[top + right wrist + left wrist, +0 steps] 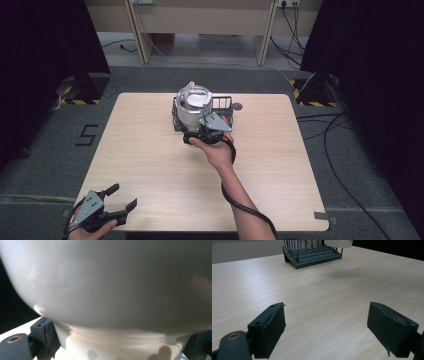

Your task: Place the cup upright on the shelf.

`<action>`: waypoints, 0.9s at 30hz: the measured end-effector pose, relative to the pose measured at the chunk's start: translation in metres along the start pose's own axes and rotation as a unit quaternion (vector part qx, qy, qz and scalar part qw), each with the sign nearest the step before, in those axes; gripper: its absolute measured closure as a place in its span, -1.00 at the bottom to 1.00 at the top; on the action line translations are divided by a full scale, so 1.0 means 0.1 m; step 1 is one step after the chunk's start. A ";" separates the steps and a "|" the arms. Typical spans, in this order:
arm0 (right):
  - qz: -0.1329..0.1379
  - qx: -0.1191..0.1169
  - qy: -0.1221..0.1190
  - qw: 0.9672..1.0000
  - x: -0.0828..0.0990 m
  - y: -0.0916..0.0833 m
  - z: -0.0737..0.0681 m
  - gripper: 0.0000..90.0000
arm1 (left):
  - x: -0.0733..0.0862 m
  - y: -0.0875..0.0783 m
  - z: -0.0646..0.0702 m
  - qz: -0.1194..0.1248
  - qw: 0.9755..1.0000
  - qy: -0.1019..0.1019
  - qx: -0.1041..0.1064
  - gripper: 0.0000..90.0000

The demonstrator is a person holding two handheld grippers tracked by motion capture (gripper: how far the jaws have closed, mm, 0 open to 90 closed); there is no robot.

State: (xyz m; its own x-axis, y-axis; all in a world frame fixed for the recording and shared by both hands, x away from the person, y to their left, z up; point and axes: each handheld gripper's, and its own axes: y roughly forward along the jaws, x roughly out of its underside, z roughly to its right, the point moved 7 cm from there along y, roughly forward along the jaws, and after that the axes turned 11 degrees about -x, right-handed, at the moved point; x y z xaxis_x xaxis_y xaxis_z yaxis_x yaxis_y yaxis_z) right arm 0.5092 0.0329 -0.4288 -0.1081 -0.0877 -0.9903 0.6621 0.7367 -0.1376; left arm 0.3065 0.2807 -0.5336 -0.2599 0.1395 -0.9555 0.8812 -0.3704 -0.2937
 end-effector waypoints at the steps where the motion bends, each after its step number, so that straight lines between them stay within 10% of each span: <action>1: 0.000 0.001 0.001 1.000 0.00 0.00 0.01 -0.77 | 0.00 0.00 0.00 -0.001 1.000 0.001 0.001 -0.68; 27: 0.008 0.033 0.016 0.999 -0.11 -0.06 0.32 -0.77 | 0.01 0.03 0.01 -0.003 1.000 0.001 0.004 -0.68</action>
State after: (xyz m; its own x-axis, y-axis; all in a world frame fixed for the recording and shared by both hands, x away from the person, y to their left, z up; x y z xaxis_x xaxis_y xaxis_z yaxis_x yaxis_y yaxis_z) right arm 0.5306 0.0078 -0.4179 -0.1208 -0.0540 -0.9912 0.7113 0.6918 -0.1244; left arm 0.3088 0.2791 -0.5350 -0.2644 0.1426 -0.9538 0.8763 -0.3774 -0.2994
